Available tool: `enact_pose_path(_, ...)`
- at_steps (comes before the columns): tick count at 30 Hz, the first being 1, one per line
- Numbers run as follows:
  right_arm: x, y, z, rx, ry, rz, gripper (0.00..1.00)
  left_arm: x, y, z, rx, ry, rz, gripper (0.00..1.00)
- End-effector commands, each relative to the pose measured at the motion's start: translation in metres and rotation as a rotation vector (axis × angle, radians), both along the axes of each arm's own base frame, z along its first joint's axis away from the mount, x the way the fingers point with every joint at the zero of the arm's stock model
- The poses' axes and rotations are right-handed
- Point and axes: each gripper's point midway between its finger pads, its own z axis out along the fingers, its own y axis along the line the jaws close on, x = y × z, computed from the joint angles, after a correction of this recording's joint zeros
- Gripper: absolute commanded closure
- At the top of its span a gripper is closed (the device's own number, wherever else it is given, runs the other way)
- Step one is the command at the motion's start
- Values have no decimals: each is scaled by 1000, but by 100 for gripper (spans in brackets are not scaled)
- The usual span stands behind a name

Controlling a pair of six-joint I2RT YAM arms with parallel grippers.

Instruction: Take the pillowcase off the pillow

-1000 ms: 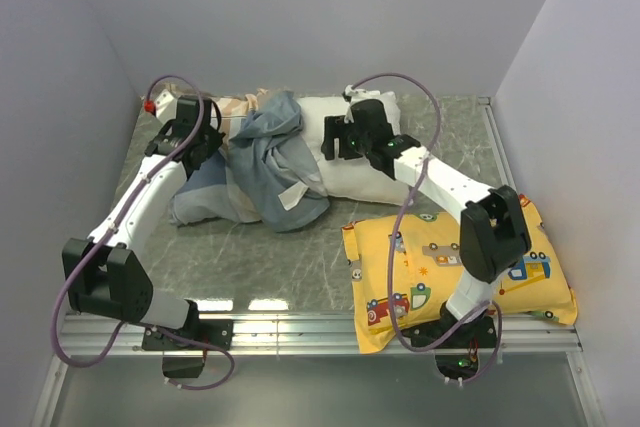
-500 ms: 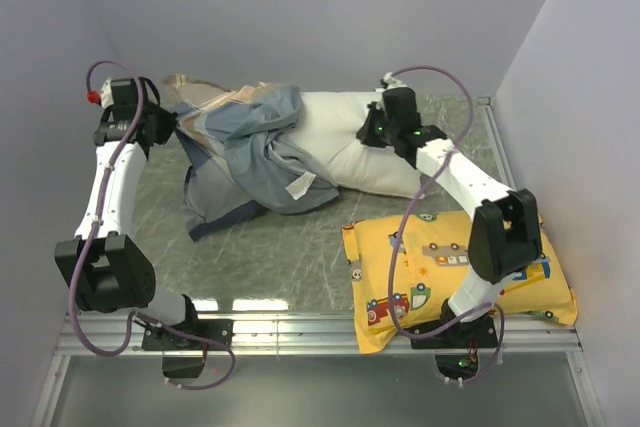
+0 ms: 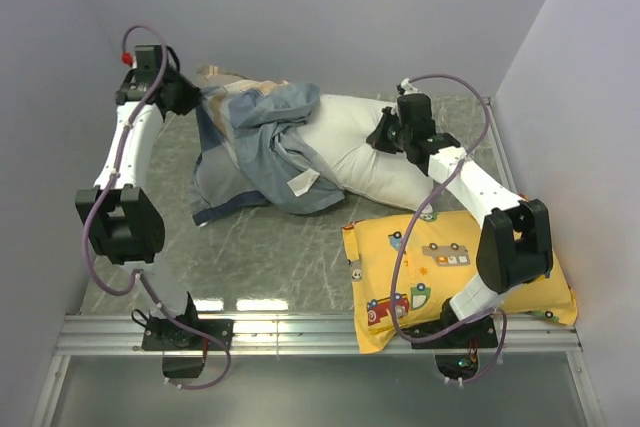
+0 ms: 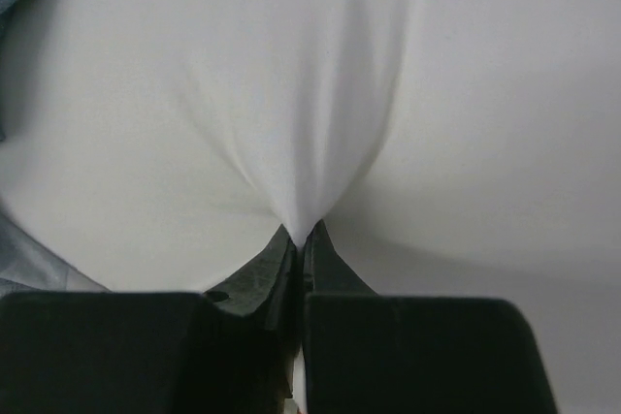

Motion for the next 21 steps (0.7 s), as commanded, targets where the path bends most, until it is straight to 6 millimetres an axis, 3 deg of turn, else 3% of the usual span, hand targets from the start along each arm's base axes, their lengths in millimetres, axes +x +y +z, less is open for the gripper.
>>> enact_pose_path(1, 8, -15, -25, 19, 38, -56, 100, 12, -19, 31, 126, -120, -66, 62)
enact_pose_path(2, 6, -10, -31, 43, 56, -50, 100, 11, -21, 28, 129, -123, -80, 47)
enact_pose_path(3, 5, -7, -33, 59, 59, -41, 100, 7, -39, 28, 123, -131, -130, 41)
enact_pose_path(4, 7, -2, -37, 78, 60, -30, 100, 0, -48, 12, 133, -95, -159, 36)
enact_pose_path(5, 7, -1, -42, 88, 72, -32, 100, -4, -53, 8, 135, -92, -167, 29)
enact_pose_path(6, 8, -1, -44, 94, 73, -36, 100, -13, -54, 17, 143, -115, -161, 26)
enact_pose_path(7, 8, 1, -50, 96, 85, -33, 100, -26, -59, -5, 141, -71, -166, 22)
enact_pose_path(8, 9, 1, -51, 99, 87, -33, 100, -33, -59, -7, 141, -77, -159, 21)
enact_pose_path(9, 10, 2, -52, 98, 88, -31, 100, -45, -58, 10, 140, -130, -146, 21)
enact_pose_path(10, 10, 3, -54, 97, 93, -30, 100, -58, -54, -9, 144, -96, -124, 20)
enact_pose_path(11, 11, 3, -53, 97, 89, -29, 100, -72, -50, 8, 147, -144, -102, 19)
enact_pose_path(13, 12, 3, -55, 93, 93, -30, 100, -92, -36, -3, 176, -126, -36, 17)
enact_pose_path(15, 13, -1, -54, 80, 90, -37, 100, -116, -25, 12, 185, -158, 24, 16)
enact_pose_path(17, 13, -1, -54, 66, 86, -36, 100, -134, -23, -3, 162, -143, 54, 16)
enact_pose_path(18, 13, -2, -53, 63, 83, -41, 100, -144, -24, 4, 144, -177, 55, 17)
enact_pose_path(19, 14, -3, -52, 61, 81, -42, 100, -152, -26, -17, 121, -147, 56, 19)
enact_pose_path(21, 14, -2, -49, 66, 76, -38, 100, -165, -34, -28, 84, -149, 38, 21)
